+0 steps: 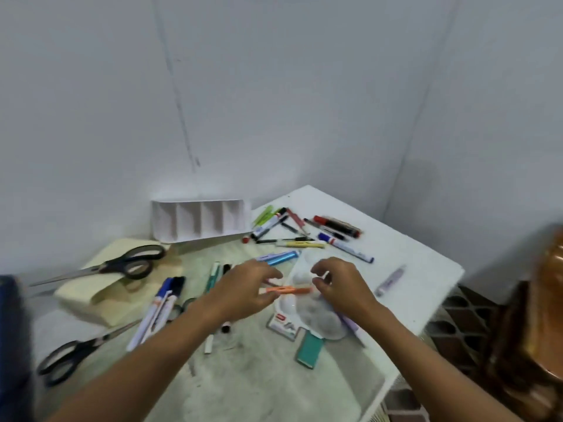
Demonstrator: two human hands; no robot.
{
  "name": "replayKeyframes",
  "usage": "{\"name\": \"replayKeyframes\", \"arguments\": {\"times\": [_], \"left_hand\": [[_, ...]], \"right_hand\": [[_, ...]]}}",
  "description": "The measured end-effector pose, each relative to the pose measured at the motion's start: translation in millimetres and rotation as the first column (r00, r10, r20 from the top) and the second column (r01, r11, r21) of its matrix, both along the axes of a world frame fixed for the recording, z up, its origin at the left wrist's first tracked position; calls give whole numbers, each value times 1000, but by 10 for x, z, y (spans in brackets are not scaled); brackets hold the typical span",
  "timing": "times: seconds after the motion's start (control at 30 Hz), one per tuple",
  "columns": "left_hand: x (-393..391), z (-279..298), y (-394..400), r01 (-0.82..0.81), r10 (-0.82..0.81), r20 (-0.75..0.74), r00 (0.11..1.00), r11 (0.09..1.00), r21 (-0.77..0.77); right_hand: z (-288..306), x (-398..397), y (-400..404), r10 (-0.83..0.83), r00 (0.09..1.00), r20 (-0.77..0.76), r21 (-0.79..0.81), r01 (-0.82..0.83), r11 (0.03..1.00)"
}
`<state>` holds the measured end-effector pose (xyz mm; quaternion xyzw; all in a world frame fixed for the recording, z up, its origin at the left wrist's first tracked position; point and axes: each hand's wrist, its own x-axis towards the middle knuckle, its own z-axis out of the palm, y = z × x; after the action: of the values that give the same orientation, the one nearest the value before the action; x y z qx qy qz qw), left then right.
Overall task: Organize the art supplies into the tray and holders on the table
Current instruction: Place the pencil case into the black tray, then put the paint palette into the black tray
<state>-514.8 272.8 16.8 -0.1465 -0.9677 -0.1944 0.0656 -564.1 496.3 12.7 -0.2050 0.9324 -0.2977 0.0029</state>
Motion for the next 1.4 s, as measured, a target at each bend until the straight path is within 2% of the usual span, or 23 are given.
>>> {"name": "replayKeyframes", "arguments": {"times": [0.07,0.13,0.3,0.47,0.63,0.73,0.83,0.97,1.03,1.1,1.13,1.2,1.27,1.33,1.4], "left_hand": [[-181,-185,205,-5,5,10,1000,998,-67],[-298,-320,311,-32,30,-12,999,992,-125],[-360,-458,331,-73,73,-11,997,997,-14],[-402,-463,295,-28,27,18,999,999,26],[-418,-452,228,8,-10,-73,997,999,-35],[-413,-451,151,-94,93,-186,978,996,6],[-444,-446,78,-259,257,-202,945,966,20],[-500,-414,71,-371,368,-118,922,928,-6],[-534,-364,122,-402,399,-97,912,915,-13],[-544,-321,222,-367,366,-105,925,930,7],[-535,-299,290,-326,329,-90,940,944,49],[-500,-285,446,-250,251,8,968,960,126],[-467,-301,585,-264,246,143,959,957,124],[-452,-313,687,-313,296,225,928,949,41],[-447,-329,755,-320,313,247,917,947,-13]], "right_hand": [[-71,-30,279,-88,993,81,110,78,991],[-130,2,422,-136,980,143,153,114,982],[-276,102,425,-149,975,166,203,113,973],[-301,101,374,-138,979,153,171,111,979],[-227,52,458,-253,956,148,8,255,967],[-195,-50,574,-355,924,141,-40,364,931],[-213,-162,639,-430,897,106,-3,433,902],[-241,-256,655,-443,892,91,98,434,895],[-248,-254,647,-441,897,27,156,432,888],[-267,-221,613,-416,909,-33,122,417,901],[-280,-205,582,-403,915,-26,51,404,913],[-289,-140,512,-396,914,93,-125,405,906],[-287,-53,451,-380,897,227,-238,429,871],[-293,23,410,-361,878,313,-269,447,853],[-298,66,371,-350,861,369,-236,451,861]]}}
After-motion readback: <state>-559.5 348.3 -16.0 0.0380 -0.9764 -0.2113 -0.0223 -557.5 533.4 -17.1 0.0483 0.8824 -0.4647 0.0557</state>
